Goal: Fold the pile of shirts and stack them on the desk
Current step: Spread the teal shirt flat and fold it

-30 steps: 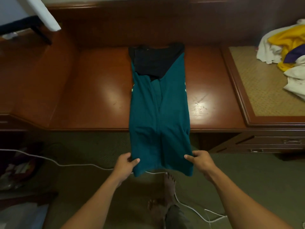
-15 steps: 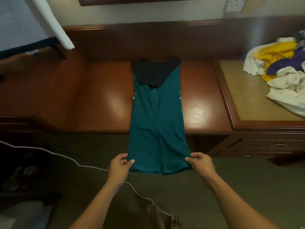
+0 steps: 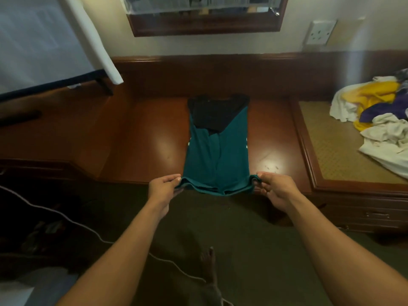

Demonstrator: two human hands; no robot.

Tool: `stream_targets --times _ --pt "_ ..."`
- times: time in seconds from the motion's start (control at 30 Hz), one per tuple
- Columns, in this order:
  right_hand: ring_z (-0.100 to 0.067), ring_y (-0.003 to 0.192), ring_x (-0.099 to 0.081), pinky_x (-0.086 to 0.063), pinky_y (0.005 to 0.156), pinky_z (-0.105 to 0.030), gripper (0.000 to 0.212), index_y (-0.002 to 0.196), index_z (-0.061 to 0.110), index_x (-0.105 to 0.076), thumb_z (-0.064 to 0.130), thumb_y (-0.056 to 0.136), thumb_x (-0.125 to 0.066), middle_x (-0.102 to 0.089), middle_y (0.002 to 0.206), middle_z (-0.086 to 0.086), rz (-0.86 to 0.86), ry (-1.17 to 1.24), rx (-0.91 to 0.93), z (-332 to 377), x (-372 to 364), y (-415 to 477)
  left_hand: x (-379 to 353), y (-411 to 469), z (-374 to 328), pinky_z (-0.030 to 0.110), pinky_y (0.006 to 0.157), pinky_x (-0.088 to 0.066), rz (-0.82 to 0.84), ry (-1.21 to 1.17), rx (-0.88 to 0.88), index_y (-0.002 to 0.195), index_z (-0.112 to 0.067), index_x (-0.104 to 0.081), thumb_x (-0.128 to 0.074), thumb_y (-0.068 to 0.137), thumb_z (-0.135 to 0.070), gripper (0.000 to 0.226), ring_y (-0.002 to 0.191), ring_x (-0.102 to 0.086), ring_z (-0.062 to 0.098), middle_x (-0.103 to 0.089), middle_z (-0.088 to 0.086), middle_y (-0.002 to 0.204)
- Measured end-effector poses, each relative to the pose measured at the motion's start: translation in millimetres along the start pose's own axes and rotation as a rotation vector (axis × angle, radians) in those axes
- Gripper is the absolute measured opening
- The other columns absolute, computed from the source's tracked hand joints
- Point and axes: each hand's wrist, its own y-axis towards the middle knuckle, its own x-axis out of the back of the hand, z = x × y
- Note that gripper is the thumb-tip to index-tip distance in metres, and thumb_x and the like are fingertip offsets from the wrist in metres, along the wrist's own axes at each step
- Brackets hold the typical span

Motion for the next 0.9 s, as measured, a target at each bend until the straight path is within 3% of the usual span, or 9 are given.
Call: stream_targets --times 0.1,0.3,0.43,0.53,0.6,0.7,0.77,0.83,0.9 --pt "-0.021 0.091 -0.071 -0.051 0.077 -0.032 0.016 0.113 0.003 -0.063 0.003 0.099 -0.056 -0.069 0.109 -0.013 -0.019 0.088 -0.052 22 -15 32 -8 36 -21 0.042 0.097 -0.056 0.041 -0.036 0.027 0.118 0.004 -0.064 -0.056 0.099 0.002 0.021 0.105 -0.07 0.03 -0.07 0.019 0.113" --pt "-0.016 0.08 -0.069 -0.048 0.075 -0.03 0.025 0.118 0.0 -0.064 -0.003 0.098 -0.049 -0.072 0.107 -0.012 -0.071 0.15 -0.12 56 -45 115 -36 134 -57 0.042 0.096 -0.054 0.141 -0.004 0.108 0.131 0.013 -0.054 -0.051 0.1 0.006 0.032 0.105 -0.07 0.029 -0.07 0.02 0.113" --pt "-0.016 0.085 -0.07 -0.045 0.067 -0.026 0.036 0.12 -0.002 -0.059 -0.012 0.093 -0.037 -0.07 0.108 -0.015 -0.141 0.054 -0.143 66 -63 169 -54 191 -67 0.033 0.088 -0.056 0.208 0.235 0.125 0.131 0.003 -0.057 -0.052 0.093 0.014 0.04 0.104 -0.07 0.02 -0.07 0.007 0.105" --pt "-0.016 0.063 -0.067 -0.041 0.052 -0.026 0.021 0.107 -0.003 -0.067 -0.005 0.092 -0.053 -0.074 0.101 -0.019 -0.24 -0.121 -0.121 59 -75 199 -66 216 -64 0.018 0.069 -0.051 0.217 0.469 0.021 0.097 -0.014 -0.068 -0.064 0.089 0.012 0.028 0.088 -0.066 0.019 -0.067 0.0 0.086" --pt "-0.018 0.063 -0.064 -0.046 0.052 -0.027 0.008 0.096 0.001 -0.073 0.003 0.09 -0.069 -0.073 0.087 -0.016 -0.31 -0.335 -0.062 57 -80 209 -69 232 -58 0.008 0.061 -0.048 0.21 0.555 -0.06 0.093 -0.015 -0.068 -0.068 0.089 0.009 0.024 0.082 -0.064 0.016 -0.066 -0.002 0.084" --pt "-0.009 0.067 -0.059 -0.044 0.054 -0.015 0.007 0.095 0.012 -0.071 0.015 0.09 -0.076 -0.067 0.084 0.001 -0.348 -0.582 0.095 60 -84 214 -67 254 -51 0.028 0.076 -0.058 0.159 0.636 -0.189 0.095 -0.007 -0.075 -0.076 0.088 -0.007 0.007 0.087 -0.067 0.02 -0.07 -0.001 0.089" --pt "-0.009 0.071 -0.058 -0.043 0.059 -0.017 0.012 0.101 0.011 -0.074 0.019 0.092 -0.075 -0.065 0.085 0.004 -0.347 -0.714 0.162 64 -86 216 -65 270 -46 0.039 0.081 -0.059 0.157 0.69 -0.237 0.094 -0.013 -0.079 -0.078 0.088 -0.016 0.007 0.086 -0.069 0.016 -0.073 -0.004 0.092" --pt "-0.009 0.075 -0.06 -0.048 0.071 -0.023 0.01 0.099 0.012 -0.076 0.017 0.091 -0.075 -0.066 0.08 0.008 -0.324 -0.739 0.174 71 -85 218 -69 271 -56 0.038 0.078 -0.06 0.175 0.625 -0.236 0.089 -0.02 -0.078 -0.076 0.089 -0.013 0.007 0.081 -0.07 0.012 -0.076 -0.005 0.088" --pt "-0.005 0.075 -0.063 -0.052 0.073 -0.02 0.004 0.092 0.015 -0.075 0.012 0.089 -0.076 -0.068 0.079 0.01 -0.289 -0.64 0.166 82 -82 216 -76 269 -71 0.026 0.067 -0.057 0.176 0.571 -0.236 0.086 -0.023 -0.074 -0.073 0.09 -0.007 0.016 0.069 -0.066 0.001 -0.073 -0.007 0.083"
